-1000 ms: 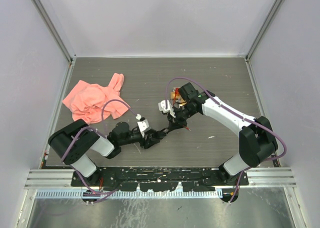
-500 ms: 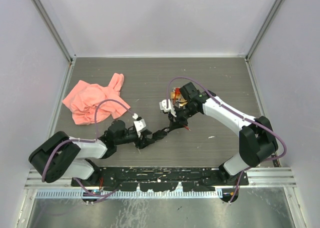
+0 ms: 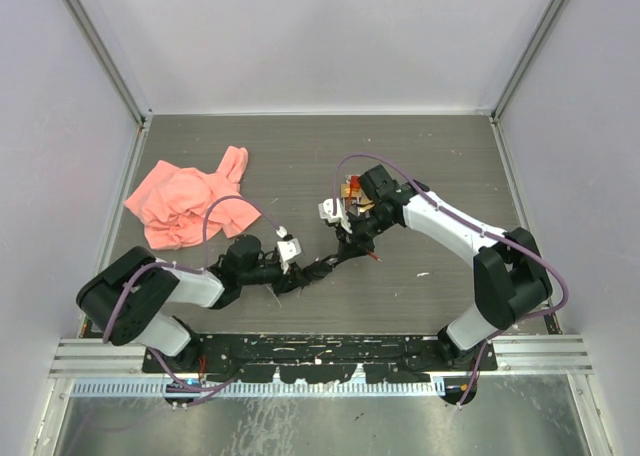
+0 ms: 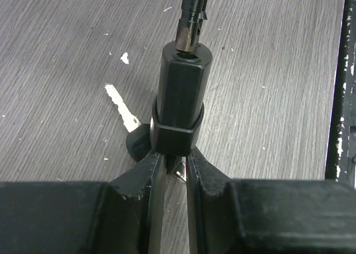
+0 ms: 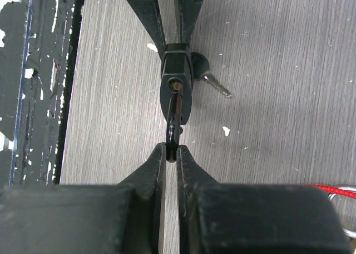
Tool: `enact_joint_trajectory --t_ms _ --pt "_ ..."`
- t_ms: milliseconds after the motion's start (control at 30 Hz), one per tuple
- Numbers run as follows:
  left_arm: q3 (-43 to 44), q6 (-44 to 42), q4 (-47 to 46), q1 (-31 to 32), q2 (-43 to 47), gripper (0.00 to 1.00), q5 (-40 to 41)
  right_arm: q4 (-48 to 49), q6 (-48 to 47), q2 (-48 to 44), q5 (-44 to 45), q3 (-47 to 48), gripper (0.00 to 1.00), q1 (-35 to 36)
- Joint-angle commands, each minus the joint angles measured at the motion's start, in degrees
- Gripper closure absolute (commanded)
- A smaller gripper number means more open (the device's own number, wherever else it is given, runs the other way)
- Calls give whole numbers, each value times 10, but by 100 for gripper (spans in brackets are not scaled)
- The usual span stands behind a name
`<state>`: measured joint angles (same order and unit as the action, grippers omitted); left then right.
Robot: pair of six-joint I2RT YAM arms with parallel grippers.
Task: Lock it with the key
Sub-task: Lock the lock.
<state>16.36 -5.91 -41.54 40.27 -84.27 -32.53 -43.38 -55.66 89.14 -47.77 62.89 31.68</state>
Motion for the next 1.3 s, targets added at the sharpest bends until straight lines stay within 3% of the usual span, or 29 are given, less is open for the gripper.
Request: enact_joint_trajectory --t_ms 0,467,533,633,1267 --pt "19 -15 -43 -1 -26 80 -10 26 -12 -5 -49 -2 99 3" --pt "11 8 -113 -2 -51 82 -62 52 -31 -5 -22 -19 99 31" --pt "11 8 -115 -1 -54 86 -71 54 -39 -9 -14 -18 99 36" --pt "11 9 -119 -1 -62 100 -76 54 -50 -10 -16 -22 99 45" --pt "13 11 -129 -1 -97 100 -55 82 -14 55 -27 -45 99 122"
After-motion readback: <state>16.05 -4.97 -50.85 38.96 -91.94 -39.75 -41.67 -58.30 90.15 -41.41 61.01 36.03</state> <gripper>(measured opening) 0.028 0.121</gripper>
